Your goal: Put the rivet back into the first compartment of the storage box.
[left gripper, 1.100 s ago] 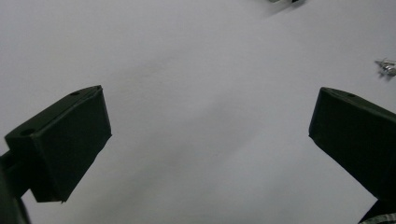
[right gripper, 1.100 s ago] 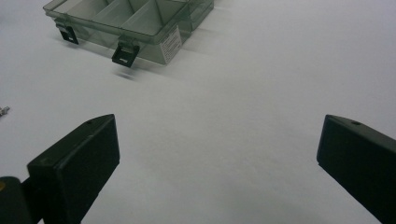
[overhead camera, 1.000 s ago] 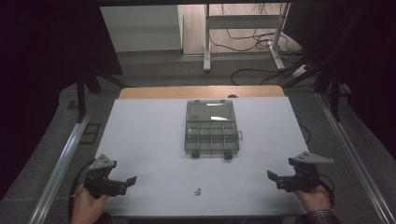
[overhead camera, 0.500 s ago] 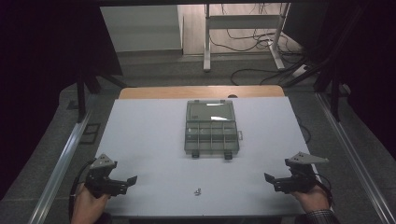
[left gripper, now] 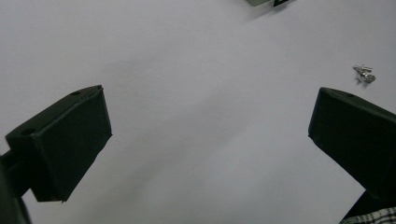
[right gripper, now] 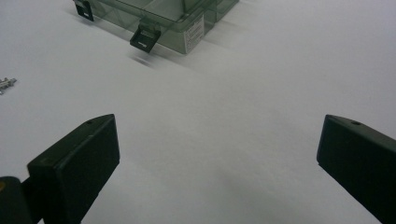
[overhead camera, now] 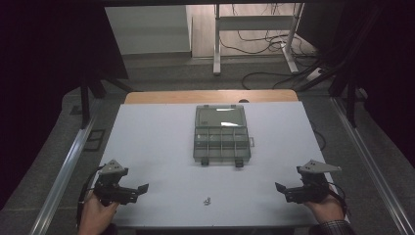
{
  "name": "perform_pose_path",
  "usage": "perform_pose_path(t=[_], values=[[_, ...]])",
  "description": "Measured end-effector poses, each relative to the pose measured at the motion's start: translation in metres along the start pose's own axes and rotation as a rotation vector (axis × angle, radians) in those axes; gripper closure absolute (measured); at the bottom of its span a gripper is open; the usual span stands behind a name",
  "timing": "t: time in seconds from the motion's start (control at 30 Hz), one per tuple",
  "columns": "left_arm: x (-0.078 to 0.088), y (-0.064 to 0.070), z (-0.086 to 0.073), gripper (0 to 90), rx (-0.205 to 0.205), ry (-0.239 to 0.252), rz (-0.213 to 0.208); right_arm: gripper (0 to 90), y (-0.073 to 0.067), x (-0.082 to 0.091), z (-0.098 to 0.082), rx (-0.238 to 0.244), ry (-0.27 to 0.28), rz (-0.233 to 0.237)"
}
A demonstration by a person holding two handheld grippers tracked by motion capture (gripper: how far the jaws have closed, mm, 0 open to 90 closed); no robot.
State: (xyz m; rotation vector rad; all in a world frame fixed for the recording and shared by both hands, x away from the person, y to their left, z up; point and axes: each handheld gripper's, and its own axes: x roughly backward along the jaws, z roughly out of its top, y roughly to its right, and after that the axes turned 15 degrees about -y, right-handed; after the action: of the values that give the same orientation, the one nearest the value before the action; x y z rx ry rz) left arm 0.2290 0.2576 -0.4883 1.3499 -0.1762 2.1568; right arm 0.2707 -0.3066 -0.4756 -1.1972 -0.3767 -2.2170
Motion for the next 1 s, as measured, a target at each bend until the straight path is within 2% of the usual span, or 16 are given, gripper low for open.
perform_pose_path(t=[0.53, 0.83, 1.0], values=[[-0.012, 0.013, 0.019, 0.1, -0.037, -0.04, -0.041, 0.0, -0.002, -0.001, 0.001, 0.014, -0.009, -0.018], [-0.021, 0.023, 0.033, 0.0, -0.077, -0.071, -0.031, 0.0, -0.002, -0.002, 0.001, 0.011, -0.011, -0.019], [-0.03, 0.03, 0.042, 0.0, -0.113, -0.106, -0.02, 0.0, -0.001, -0.002, 0.001, 0.008, -0.016, -0.021]])
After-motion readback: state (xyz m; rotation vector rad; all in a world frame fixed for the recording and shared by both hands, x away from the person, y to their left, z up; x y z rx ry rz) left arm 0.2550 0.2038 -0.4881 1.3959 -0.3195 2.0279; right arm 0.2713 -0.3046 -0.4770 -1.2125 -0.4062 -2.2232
